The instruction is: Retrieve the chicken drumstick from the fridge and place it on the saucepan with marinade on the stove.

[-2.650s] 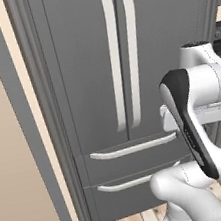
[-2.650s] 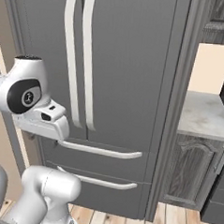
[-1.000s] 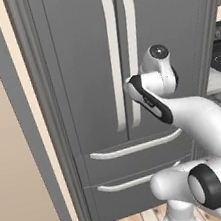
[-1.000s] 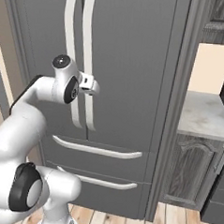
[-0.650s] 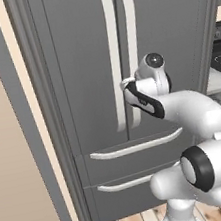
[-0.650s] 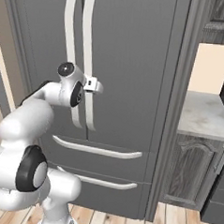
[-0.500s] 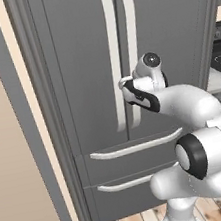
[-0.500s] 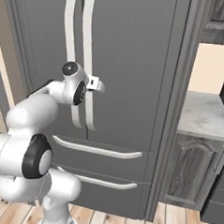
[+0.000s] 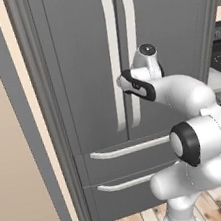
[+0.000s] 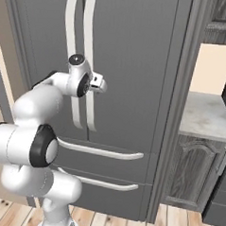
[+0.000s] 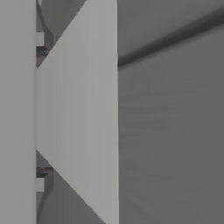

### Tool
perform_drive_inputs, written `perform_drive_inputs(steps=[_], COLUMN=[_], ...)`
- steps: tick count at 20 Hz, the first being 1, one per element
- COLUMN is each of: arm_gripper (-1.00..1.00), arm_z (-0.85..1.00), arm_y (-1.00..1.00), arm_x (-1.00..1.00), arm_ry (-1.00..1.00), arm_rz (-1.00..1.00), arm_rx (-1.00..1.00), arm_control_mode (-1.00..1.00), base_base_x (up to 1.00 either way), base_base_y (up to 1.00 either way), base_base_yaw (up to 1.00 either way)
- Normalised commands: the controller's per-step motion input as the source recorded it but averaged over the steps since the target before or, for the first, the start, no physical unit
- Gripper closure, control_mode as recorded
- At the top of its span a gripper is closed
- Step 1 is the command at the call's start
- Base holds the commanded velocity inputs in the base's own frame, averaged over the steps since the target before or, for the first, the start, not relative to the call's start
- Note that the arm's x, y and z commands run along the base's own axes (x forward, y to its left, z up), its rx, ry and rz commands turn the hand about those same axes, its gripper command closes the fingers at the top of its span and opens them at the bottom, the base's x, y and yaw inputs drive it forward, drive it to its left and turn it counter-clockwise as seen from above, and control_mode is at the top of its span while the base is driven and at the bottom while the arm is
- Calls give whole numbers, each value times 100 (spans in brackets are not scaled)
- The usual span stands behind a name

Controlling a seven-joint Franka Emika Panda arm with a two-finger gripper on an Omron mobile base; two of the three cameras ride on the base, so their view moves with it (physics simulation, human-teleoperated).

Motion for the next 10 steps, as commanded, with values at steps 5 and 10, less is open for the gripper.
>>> perform_drive_inputs(steps=[5,10], arm_gripper=[-100,-100], arm_z=[-20,-46], arm_y=[0,0], arm_x=[32,45], arm_ry=[-22,-49], arm_rz=[7,6], arm_rx=[1,-2], arm_control_mode=[-100,-100], base_base_x=[0,0], base_base_y=[0,0], base_base_yaw=[0,0])
